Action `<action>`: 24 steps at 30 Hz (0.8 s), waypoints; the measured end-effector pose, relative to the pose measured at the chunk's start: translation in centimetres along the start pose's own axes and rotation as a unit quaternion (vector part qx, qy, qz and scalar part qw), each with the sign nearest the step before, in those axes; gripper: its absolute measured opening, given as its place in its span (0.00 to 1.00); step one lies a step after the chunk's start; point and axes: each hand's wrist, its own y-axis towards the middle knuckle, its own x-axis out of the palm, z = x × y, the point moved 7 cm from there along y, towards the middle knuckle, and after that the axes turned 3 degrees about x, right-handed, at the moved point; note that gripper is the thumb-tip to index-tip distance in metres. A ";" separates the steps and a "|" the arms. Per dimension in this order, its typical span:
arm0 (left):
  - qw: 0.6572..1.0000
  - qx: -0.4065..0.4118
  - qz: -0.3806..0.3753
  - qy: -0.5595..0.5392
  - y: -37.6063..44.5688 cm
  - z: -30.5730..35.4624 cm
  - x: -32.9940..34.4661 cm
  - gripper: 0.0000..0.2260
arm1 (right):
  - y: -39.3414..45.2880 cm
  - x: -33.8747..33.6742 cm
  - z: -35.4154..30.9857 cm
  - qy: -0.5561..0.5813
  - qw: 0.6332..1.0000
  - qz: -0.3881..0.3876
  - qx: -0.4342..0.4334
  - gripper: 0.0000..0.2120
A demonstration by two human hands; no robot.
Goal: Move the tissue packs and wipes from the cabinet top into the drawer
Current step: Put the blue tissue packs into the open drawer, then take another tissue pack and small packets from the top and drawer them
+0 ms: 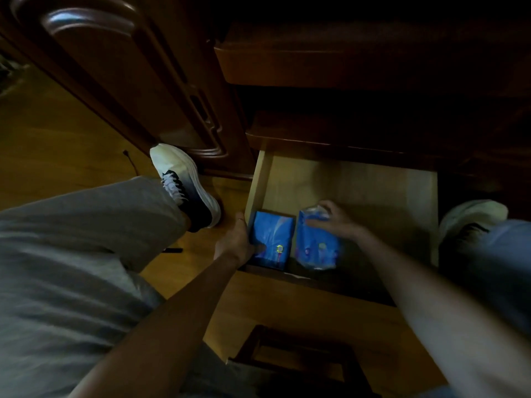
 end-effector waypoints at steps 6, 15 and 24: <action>0.996 0.043 0.045 0.066 -1.1 1.6 -1.1 0.55 | -1.4 1.4 2.3 -0.170 0.981 0.088 -0.026 0.37; 0.962 0.158 0.034 0.222 -1.5 4.7 0.3 0.40 | -1.5 2.4 0.3 -0.166 0.984 0.048 -0.039 0.38; 0.969 0.205 0.076 0.119 -4.3 15.0 -8.7 0.33 | -11.6 -8.0 -8.7 -0.048 0.987 0.128 -0.085 0.35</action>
